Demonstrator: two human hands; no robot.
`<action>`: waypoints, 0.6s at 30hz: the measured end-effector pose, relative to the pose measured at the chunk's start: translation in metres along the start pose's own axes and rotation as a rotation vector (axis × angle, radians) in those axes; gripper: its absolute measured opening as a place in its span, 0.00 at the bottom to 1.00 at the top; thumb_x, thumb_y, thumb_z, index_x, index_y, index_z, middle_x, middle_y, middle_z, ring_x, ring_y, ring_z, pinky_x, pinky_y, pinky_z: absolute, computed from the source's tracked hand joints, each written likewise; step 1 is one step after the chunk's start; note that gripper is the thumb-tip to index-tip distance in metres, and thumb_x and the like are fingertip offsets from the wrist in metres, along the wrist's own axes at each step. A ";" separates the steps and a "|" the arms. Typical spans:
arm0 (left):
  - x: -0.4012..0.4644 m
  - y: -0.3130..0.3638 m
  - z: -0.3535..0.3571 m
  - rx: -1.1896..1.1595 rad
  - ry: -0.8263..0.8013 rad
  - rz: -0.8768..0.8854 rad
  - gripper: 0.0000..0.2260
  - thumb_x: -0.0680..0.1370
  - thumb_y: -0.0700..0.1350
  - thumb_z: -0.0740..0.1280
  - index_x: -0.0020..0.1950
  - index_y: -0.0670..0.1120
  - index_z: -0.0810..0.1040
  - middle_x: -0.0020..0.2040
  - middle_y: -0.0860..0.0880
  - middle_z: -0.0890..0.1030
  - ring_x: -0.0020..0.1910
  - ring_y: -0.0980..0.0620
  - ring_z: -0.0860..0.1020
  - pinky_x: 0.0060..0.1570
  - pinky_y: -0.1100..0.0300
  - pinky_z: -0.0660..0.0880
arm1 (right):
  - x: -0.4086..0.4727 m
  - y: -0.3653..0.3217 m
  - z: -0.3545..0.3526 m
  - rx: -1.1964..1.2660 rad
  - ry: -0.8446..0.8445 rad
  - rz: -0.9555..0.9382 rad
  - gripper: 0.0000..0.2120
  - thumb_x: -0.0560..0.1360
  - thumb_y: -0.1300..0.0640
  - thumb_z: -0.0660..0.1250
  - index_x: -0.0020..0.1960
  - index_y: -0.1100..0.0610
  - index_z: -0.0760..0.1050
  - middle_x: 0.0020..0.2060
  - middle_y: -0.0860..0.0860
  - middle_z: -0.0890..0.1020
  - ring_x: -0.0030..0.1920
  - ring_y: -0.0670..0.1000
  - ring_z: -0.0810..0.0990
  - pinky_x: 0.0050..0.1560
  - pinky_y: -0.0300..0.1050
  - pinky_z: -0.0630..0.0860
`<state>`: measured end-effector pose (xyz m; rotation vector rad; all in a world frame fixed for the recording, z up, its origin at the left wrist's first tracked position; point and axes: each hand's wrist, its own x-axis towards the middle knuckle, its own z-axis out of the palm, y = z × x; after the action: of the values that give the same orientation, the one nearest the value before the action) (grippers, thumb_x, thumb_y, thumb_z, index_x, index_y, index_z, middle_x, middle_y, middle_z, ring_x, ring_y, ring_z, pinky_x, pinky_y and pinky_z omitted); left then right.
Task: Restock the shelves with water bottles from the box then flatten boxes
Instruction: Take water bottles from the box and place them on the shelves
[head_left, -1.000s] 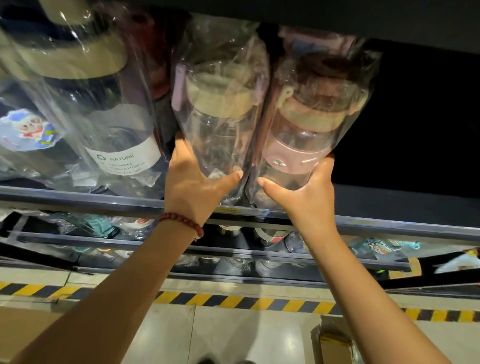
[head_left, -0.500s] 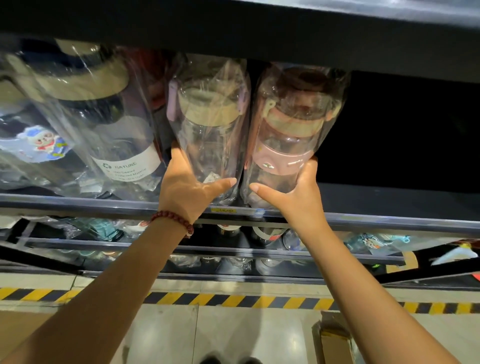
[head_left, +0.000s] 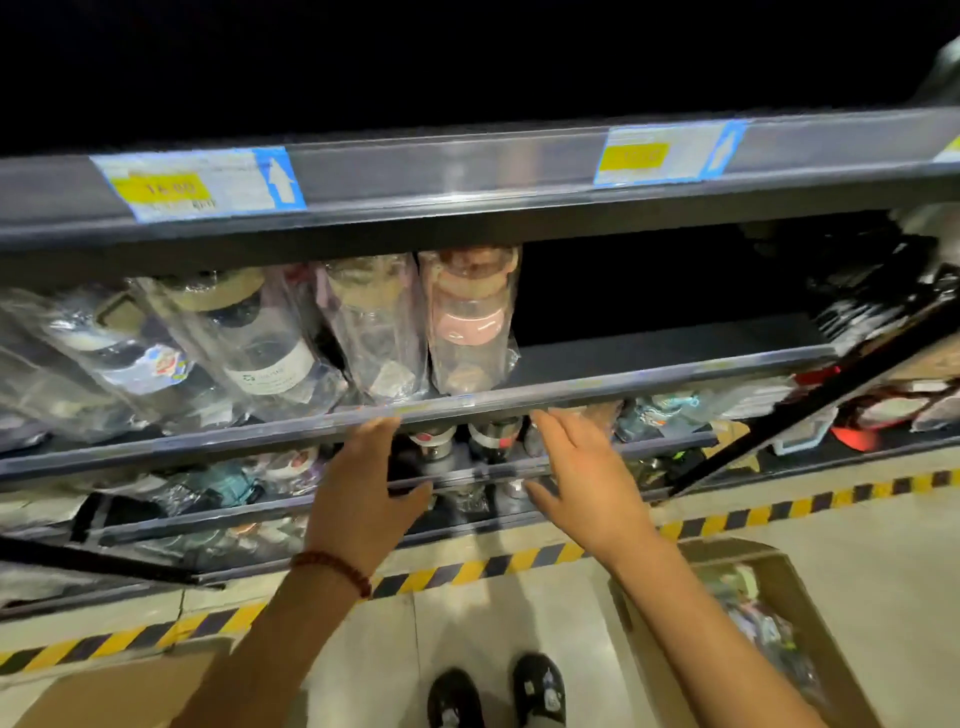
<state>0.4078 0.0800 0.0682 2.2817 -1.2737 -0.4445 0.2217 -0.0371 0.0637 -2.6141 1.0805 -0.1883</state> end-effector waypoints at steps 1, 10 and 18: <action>-0.011 0.008 0.004 0.029 -0.046 0.039 0.31 0.73 0.48 0.71 0.73 0.47 0.63 0.72 0.48 0.65 0.70 0.49 0.64 0.67 0.59 0.61 | -0.019 -0.001 -0.002 -0.054 0.001 -0.004 0.31 0.67 0.53 0.75 0.67 0.59 0.68 0.60 0.57 0.75 0.59 0.60 0.74 0.56 0.53 0.75; -0.077 0.088 0.064 0.481 -0.362 0.504 0.34 0.51 0.56 0.82 0.54 0.45 0.83 0.51 0.46 0.83 0.48 0.45 0.83 0.42 0.47 0.81 | -0.188 0.017 -0.003 -0.161 0.001 0.330 0.34 0.59 0.47 0.78 0.61 0.57 0.74 0.55 0.56 0.80 0.53 0.59 0.80 0.49 0.50 0.80; -0.118 0.167 0.111 0.485 -0.652 0.634 0.30 0.78 0.58 0.60 0.77 0.53 0.53 0.77 0.52 0.55 0.75 0.51 0.54 0.73 0.54 0.54 | -0.272 0.064 -0.016 -0.107 0.041 0.714 0.29 0.54 0.49 0.79 0.53 0.56 0.78 0.46 0.54 0.80 0.42 0.56 0.81 0.36 0.45 0.79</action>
<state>0.1753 0.0780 0.0741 1.9544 -2.5554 -0.7283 -0.0169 0.1086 0.0570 -2.1366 1.9896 -0.0198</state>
